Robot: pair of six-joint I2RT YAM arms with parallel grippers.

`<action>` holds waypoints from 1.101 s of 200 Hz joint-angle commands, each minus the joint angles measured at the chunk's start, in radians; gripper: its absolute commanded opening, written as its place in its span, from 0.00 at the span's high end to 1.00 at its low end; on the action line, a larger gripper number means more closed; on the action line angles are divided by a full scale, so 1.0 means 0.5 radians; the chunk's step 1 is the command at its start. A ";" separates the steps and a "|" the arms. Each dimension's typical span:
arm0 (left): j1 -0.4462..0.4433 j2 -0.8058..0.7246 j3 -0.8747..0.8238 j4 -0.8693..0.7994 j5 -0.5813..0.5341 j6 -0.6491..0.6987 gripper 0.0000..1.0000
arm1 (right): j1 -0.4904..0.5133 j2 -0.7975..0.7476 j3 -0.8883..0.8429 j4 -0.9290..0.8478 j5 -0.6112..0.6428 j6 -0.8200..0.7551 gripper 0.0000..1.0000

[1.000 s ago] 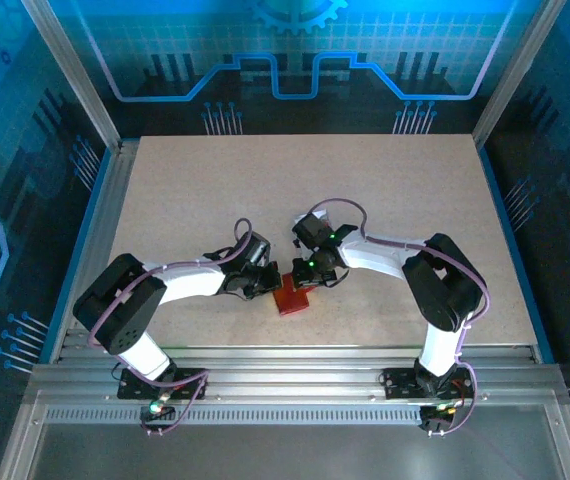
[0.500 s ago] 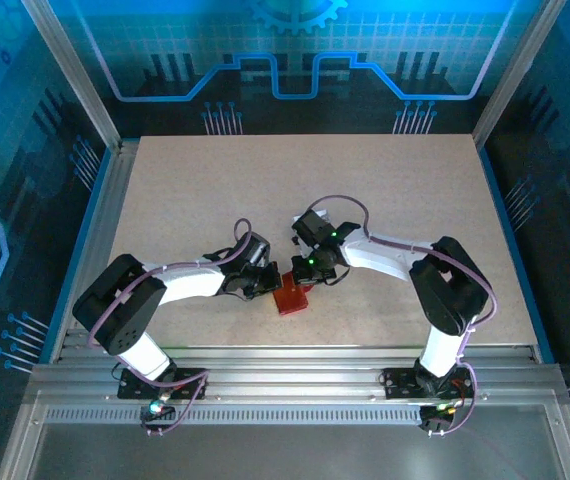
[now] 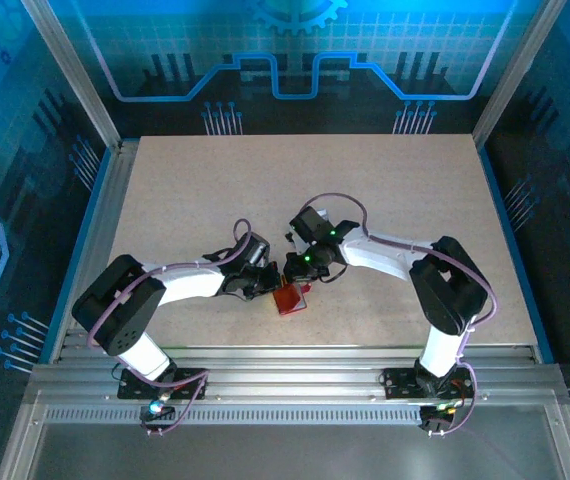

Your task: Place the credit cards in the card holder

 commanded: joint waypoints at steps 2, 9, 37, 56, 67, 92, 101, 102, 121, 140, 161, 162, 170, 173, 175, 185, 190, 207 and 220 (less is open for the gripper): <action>-0.029 0.032 -0.080 -0.159 -0.045 -0.011 1.00 | 0.044 0.096 0.021 -0.072 -0.012 -0.021 0.82; -0.029 0.032 -0.080 -0.160 -0.045 -0.012 1.00 | 0.044 0.110 0.024 -0.074 -0.033 -0.022 0.82; -0.029 0.023 -0.087 -0.164 -0.051 -0.012 1.00 | 0.042 0.121 0.005 -0.041 -0.079 -0.005 0.85; -0.029 0.014 -0.085 -0.171 -0.051 -0.006 1.00 | 0.039 0.074 -0.006 -0.061 -0.037 -0.008 0.94; -0.029 -0.005 -0.073 -0.193 -0.039 0.005 1.00 | 0.026 0.031 -0.021 -0.085 -0.002 -0.013 1.00; -0.019 -0.134 -0.029 -0.262 0.005 0.044 1.00 | -0.042 -0.100 -0.096 -0.200 0.160 -0.022 1.00; -0.004 -0.189 -0.015 -0.279 0.038 0.057 1.00 | -0.057 -0.149 -0.097 -0.299 0.310 -0.033 1.00; -0.003 -0.195 -0.016 -0.282 0.040 0.059 0.99 | -0.058 -0.154 -0.096 -0.311 0.330 -0.035 1.00; 0.018 -0.294 0.022 -0.364 0.041 0.088 0.94 | -0.039 -0.206 -0.045 -0.504 0.595 -0.067 1.00; 0.046 -0.356 0.039 -0.450 0.012 0.102 0.94 | 0.043 -0.170 0.061 -0.672 0.831 -0.065 1.00; 0.104 -0.399 0.015 -0.500 -0.004 0.099 0.95 | 0.185 -0.038 0.224 -0.843 1.069 -0.035 1.00; 0.105 -0.402 0.013 -0.503 -0.006 0.099 0.95 | 0.192 -0.030 0.233 -0.850 1.078 -0.033 1.00; 0.117 -0.422 0.007 -0.533 -0.032 0.099 0.96 | 0.244 0.039 0.303 -0.908 1.159 -0.013 1.00; 0.121 -0.429 0.005 -0.546 -0.043 0.099 0.96 | 0.260 0.064 0.331 -0.934 1.188 -0.004 1.00; 0.120 -0.435 0.005 -0.554 -0.050 0.098 0.96 | 0.274 0.077 0.347 -0.948 1.209 0.003 1.00; 0.129 -0.459 0.005 -0.606 -0.092 0.099 0.97 | 0.329 0.160 0.438 -1.018 1.276 0.028 1.00; 0.132 -0.469 0.002 -0.632 -0.113 0.099 0.97 | 0.354 0.187 0.479 -1.042 1.296 0.040 1.00; 0.150 -0.502 -0.008 -0.703 -0.175 0.092 0.98 | 0.434 0.261 0.587 -1.072 1.309 0.051 0.96; 0.173 -0.531 -0.035 -0.712 -0.180 0.081 0.98 | 0.460 0.317 0.642 -1.052 1.226 0.035 0.92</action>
